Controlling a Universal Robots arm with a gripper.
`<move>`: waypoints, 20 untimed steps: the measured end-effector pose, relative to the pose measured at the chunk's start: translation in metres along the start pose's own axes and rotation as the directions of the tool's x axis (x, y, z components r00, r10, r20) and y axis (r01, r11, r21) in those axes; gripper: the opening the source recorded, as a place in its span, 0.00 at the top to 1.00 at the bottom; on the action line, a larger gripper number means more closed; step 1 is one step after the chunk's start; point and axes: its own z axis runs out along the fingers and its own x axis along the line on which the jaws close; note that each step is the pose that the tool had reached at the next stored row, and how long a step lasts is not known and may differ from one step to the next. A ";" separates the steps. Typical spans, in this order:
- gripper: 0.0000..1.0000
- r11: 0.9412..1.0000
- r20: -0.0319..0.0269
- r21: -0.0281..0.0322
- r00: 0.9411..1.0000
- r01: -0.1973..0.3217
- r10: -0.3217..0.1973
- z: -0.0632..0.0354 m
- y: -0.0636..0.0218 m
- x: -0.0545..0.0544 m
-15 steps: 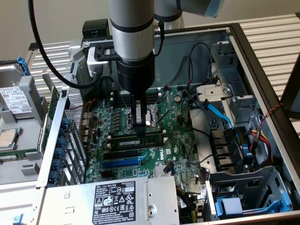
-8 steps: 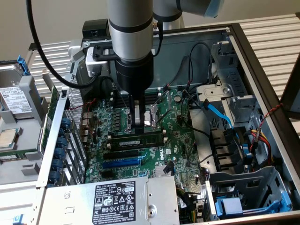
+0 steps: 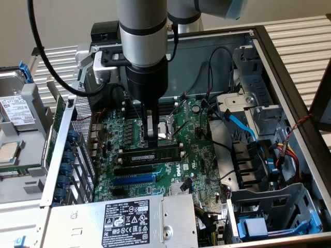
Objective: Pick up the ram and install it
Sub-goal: 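Press down the ram until it locks into place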
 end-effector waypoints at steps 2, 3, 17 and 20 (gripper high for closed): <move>0.89 1.000 0.000 0.000 1.000 0.000 0.000 0.0005 0.0001 0.000; 0.89 1.000 0.000 0.000 1.000 0.000 0.000 0.0008 0.0004 0.000; 0.89 1.000 0.003 0.000 1.000 0.000 0.000 0.0070 0.0024 -0.002; 0.89 1.000 0.003 0.000 1.000 0.000 0.000 0.0082 0.0024 -0.002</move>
